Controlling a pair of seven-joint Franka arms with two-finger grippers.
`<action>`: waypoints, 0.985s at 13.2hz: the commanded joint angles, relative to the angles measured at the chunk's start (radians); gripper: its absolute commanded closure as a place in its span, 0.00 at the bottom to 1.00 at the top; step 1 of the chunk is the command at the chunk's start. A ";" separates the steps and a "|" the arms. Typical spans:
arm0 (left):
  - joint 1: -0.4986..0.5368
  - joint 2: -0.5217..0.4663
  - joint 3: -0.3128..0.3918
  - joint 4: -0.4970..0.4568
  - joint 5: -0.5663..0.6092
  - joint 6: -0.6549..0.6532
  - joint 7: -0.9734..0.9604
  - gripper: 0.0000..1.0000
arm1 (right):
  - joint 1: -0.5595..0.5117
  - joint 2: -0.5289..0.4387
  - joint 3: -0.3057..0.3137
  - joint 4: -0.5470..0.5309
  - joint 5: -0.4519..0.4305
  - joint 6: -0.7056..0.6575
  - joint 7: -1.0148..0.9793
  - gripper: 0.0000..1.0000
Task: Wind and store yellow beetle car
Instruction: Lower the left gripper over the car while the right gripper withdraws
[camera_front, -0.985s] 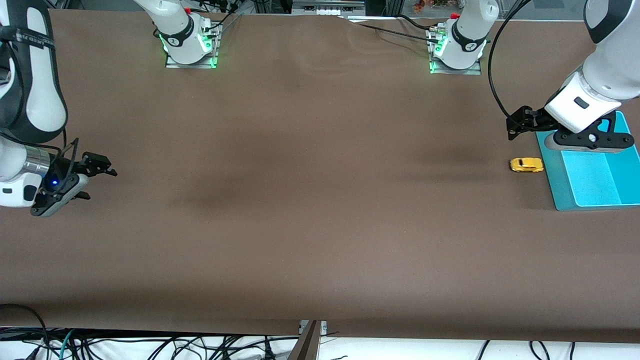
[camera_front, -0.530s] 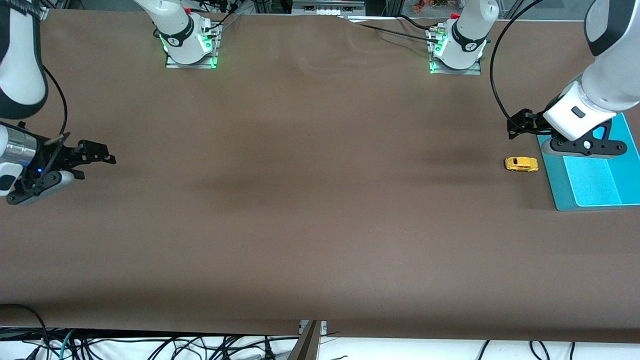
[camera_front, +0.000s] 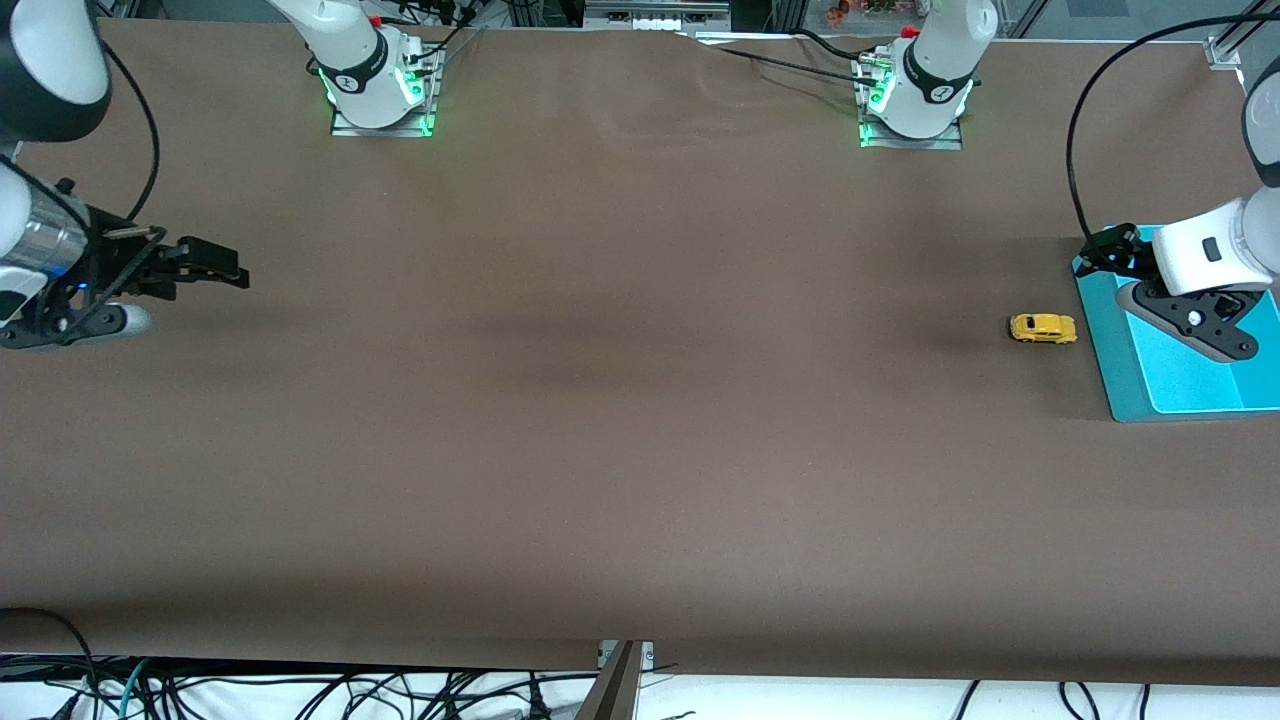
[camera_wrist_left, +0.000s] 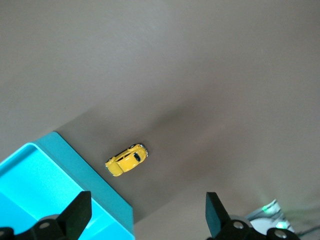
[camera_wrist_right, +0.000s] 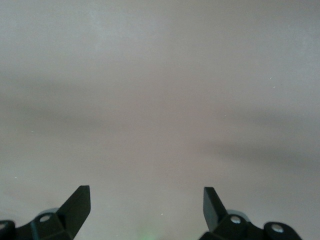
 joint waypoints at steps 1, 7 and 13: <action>0.062 0.051 -0.007 -0.003 -0.003 0.017 0.217 0.00 | -0.004 0.004 0.016 0.043 -0.038 -0.021 0.028 0.00; 0.119 0.076 -0.007 -0.325 0.000 0.461 0.647 0.00 | -0.018 0.004 0.006 0.069 -0.142 0.043 0.040 0.00; 0.211 0.254 -0.007 -0.380 0.002 0.695 0.934 0.00 | -0.033 -0.050 0.002 0.055 -0.210 0.046 0.030 0.00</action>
